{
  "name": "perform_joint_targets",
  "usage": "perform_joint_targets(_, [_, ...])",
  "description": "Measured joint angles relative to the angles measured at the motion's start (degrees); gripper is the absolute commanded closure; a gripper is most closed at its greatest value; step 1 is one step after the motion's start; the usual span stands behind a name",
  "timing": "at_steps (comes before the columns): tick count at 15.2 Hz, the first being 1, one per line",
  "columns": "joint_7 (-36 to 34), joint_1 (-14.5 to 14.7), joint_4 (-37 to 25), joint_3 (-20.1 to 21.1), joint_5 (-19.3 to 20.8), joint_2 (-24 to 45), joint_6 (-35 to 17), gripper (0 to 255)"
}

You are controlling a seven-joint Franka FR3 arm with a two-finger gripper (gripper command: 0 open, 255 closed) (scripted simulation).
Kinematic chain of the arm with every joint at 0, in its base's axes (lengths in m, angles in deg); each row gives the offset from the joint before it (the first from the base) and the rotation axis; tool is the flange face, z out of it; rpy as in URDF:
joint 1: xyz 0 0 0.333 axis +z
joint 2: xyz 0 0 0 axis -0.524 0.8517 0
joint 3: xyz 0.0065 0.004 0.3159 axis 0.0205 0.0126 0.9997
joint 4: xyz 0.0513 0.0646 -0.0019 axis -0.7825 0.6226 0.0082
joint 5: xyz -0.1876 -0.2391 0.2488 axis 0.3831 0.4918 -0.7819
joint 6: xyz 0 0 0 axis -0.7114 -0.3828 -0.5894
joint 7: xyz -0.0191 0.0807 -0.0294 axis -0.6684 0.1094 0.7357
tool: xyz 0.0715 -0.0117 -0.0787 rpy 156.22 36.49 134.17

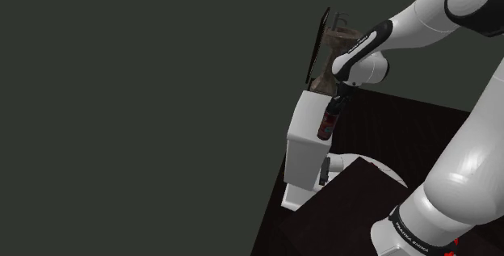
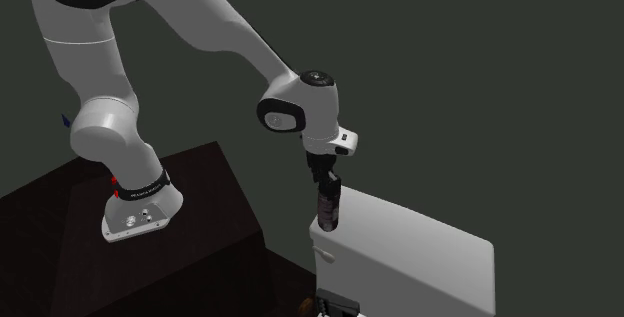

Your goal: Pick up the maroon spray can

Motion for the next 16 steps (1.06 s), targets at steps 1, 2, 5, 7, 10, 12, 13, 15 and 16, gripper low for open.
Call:
perform_joint_targets(1, [-0.2, 0.1, 0.0, -0.1, 0.3, -0.2, 0.3, 255])
perform_joint_targets(2, [-0.5, 0.2, -0.1, -0.2, 0.7, -0.6, 0.9, 255])
perform_joint_targets(5, [-1.7, 0.5, -0.3, -0.6, 2.3, -2.5, 2.7, 255])
perform_joint_targets(7, [-2.6, 0.7, -0.7, -0.9, 3.4, -3.8, 4.2, 255])
perform_joint_targets(10, [-3.7, 0.8, -1.2, -1.2, 5.1, -5.9, 6.6, 255])
perform_joint_targets(12, [-4.4, 0.8, -1.6, -1.3, 6.1, -7.2, 8.1, 255])
perform_joint_targets(13, [-4.6, 0.8, -1.8, -1.3, 6.4, -7.6, 8.8, 255])
perform_joint_targets(15, [-5.1, 0.8, -2.5, -1.4, 7.1, -8.7, 10.3, 255])
perform_joint_targets(16, [-5.4, 0.8, -2.5, -1.4, 7.5, -9.1, 10.7, 255])
